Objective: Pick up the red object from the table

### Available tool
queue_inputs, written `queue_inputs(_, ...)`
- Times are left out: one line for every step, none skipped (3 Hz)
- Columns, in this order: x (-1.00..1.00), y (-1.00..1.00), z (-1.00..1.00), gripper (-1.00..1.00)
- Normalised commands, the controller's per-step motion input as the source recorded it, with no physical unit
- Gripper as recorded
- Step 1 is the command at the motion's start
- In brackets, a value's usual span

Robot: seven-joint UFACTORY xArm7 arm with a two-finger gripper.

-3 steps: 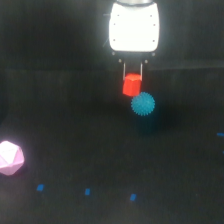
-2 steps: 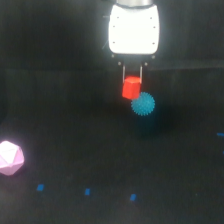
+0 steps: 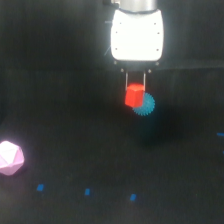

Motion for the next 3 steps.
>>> queue_inputs(-0.05, -0.34, -0.1, -0.97)
queue_inputs(0.01, -0.1, -0.14, -0.9)
queue_inputs(0.21, 0.37, -0.31, -0.86)
